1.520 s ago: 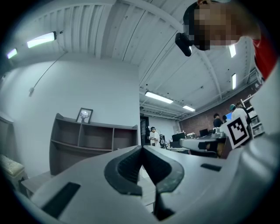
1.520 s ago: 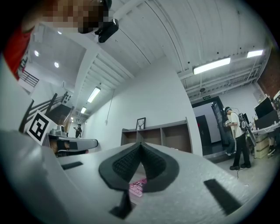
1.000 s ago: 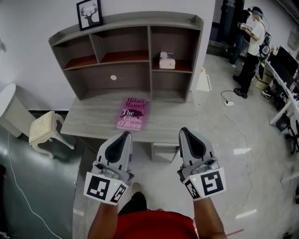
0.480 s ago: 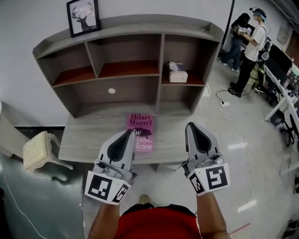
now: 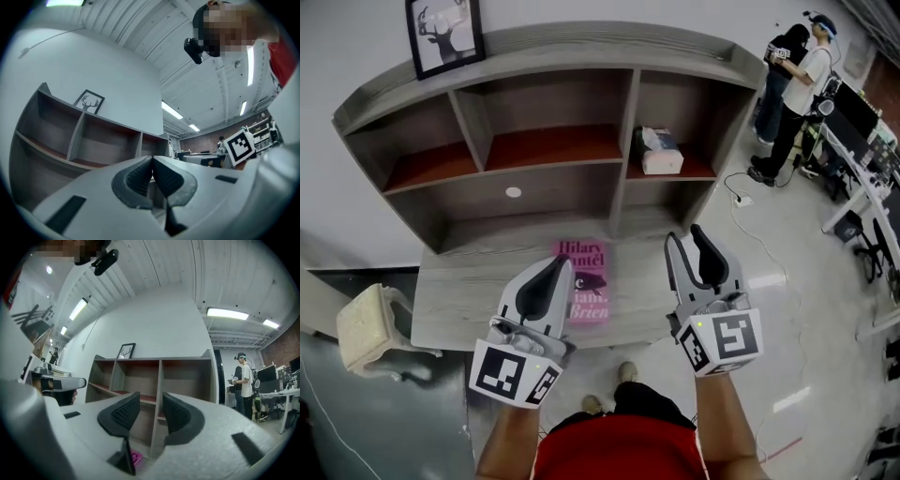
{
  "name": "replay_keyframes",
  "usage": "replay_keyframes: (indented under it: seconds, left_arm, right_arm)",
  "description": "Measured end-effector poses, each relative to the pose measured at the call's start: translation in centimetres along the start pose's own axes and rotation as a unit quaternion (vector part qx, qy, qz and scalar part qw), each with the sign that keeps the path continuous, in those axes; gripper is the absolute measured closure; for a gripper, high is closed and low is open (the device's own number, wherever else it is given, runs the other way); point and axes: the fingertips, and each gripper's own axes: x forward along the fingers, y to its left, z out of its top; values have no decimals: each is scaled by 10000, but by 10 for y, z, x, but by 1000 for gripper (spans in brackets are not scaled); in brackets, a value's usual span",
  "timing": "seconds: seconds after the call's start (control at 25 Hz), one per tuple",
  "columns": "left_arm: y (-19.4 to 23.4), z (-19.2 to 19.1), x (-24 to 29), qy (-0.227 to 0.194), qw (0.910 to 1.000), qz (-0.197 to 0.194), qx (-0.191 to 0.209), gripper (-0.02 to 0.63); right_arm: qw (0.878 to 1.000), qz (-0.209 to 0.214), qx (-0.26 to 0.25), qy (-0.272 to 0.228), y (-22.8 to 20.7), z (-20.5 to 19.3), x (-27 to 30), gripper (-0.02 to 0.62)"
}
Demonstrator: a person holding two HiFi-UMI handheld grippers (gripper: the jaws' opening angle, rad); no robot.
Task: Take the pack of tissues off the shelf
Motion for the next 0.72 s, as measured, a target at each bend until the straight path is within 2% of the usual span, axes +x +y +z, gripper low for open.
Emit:
replay_keyframes:
  seconds: [0.24,0.72]
  left_arm:
    - [21,-10,37,97,9998,148,103,597]
    - [38,-34,123,311,9969,613,376,597]
  right_arm:
    - [9996,-134,159,216,-30,-24,51,308]
    - [9949,-253,332,918,-104,-90,157,159]
